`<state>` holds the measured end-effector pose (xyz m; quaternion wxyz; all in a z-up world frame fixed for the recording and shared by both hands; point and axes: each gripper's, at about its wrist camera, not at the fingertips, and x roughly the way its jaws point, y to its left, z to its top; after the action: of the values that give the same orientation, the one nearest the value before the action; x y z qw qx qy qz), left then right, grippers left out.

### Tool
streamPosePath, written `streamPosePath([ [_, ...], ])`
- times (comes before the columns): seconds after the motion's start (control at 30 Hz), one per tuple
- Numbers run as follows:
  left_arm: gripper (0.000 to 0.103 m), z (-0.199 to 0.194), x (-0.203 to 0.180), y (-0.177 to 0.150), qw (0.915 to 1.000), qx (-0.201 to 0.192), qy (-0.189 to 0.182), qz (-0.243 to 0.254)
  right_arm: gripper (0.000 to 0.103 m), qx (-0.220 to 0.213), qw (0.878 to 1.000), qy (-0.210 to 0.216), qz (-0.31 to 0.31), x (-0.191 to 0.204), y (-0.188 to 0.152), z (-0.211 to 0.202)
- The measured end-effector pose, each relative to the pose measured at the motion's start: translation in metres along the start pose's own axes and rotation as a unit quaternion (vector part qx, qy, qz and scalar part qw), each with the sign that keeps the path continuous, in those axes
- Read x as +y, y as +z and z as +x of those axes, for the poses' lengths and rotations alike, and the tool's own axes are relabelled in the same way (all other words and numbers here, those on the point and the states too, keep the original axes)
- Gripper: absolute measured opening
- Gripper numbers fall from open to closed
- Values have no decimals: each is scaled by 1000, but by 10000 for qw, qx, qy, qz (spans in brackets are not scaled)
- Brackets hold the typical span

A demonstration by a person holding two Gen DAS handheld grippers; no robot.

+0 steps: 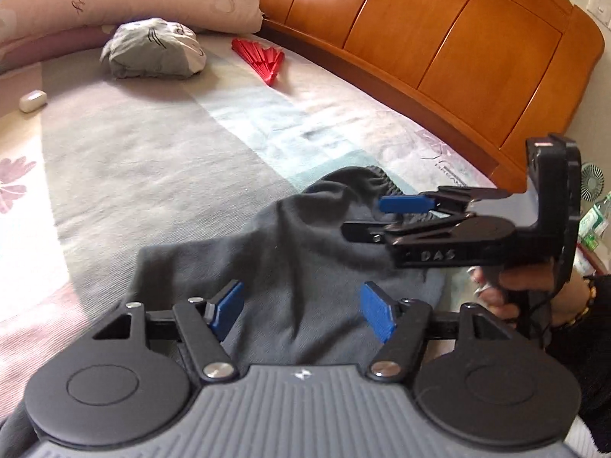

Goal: Fold clothes

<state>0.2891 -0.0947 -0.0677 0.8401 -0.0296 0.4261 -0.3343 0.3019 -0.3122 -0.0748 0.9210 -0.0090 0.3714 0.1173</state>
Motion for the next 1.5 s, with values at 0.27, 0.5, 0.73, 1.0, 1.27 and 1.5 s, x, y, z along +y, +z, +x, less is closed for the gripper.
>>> streamPosePath([
  [0.27, 63, 33, 44, 15, 9944, -329, 260, -971, 76, -38, 9999, 69, -81, -20, -21, 7],
  [0.5, 71, 32, 7, 15, 9996, -249, 42, -151, 93, -134, 9996, 90, -241, -12, -26, 9],
  [0.73, 66, 16, 2, 14, 9986, -114, 380, -336, 97, 53, 9991, -212, -363, 8, -22, -8],
  [1.0, 72, -44, -17, -25, 9969, -81, 742, -232, 103, 73, 9988, 136, -474, 46, -50, -47],
  [1.27, 74, -72, -2, -82, 9909, 77, 1020, -878, 103, 418, 9984, 8, -385, 66, -73, -45],
  [1.5, 78, -103, 1, -110, 9883, 44, 1187, -961, 103, 325, 9989, -8, -344, 72, -70, -65],
])
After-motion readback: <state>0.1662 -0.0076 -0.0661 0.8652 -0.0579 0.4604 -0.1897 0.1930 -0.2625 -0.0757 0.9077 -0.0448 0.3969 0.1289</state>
